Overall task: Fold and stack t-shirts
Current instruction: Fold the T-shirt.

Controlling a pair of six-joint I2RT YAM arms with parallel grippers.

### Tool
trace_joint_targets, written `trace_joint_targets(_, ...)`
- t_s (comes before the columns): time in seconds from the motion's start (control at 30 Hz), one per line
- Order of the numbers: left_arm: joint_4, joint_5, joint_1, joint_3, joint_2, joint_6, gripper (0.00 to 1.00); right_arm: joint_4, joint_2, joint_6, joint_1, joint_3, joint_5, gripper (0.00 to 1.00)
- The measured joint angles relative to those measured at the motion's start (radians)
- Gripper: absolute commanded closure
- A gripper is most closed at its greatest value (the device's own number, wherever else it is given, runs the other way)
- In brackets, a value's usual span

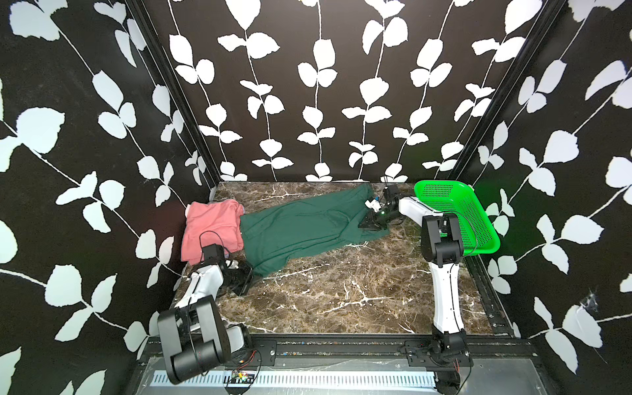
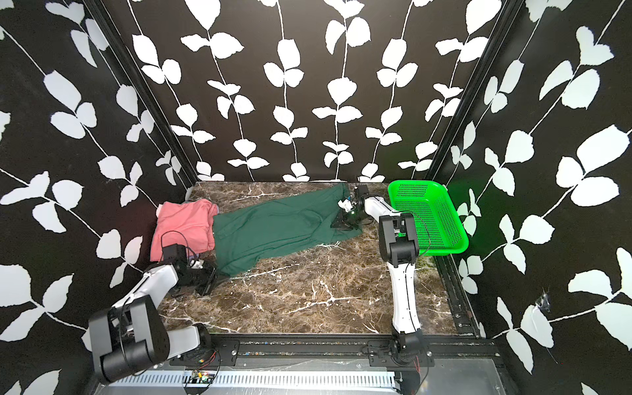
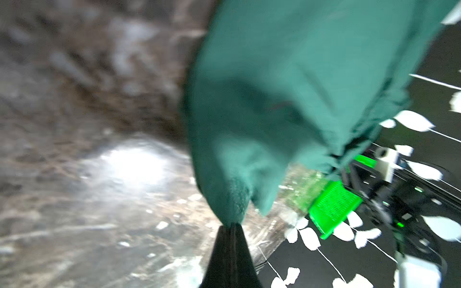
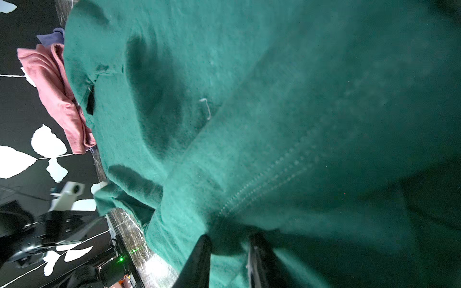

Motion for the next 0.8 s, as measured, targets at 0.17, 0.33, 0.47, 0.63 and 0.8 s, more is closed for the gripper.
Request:
trace_joint_targets(0.17, -0.03, 0.021, 0.0, 0.014, -0.02, 0.0, 1.0, 0.0, 0.0, 0.0, 0.0, 0.0, 0.0, 0.71)
trace_joint_targets(0.33, -0.037, 0.023, 0.0, 0.005, -0.022, -0.01, 1.0, -0.003, 0.002, 0.0, 0.0, 0.003, 0.0, 0.71)
trace_joint_targets(0.47, -0.037, 0.023, 0.0, -0.001, -0.024, -0.019, 1.0, -0.01, 0.005, -0.001, 0.0, 0.01, 0.0, 0.71)
trace_joint_targets(0.63, -0.037, 0.015, 0.0, -0.001, -0.062, -0.036, 1.0, -0.017, 0.009, -0.002, 0.0, 0.016, -0.001, 0.71)
trace_joint_targets(0.8, 0.005, -0.015, 0.0, -0.001, -0.201, -0.092, 1.0, -0.023, 0.011, -0.004, 0.0, 0.022, 0.0, 0.71)
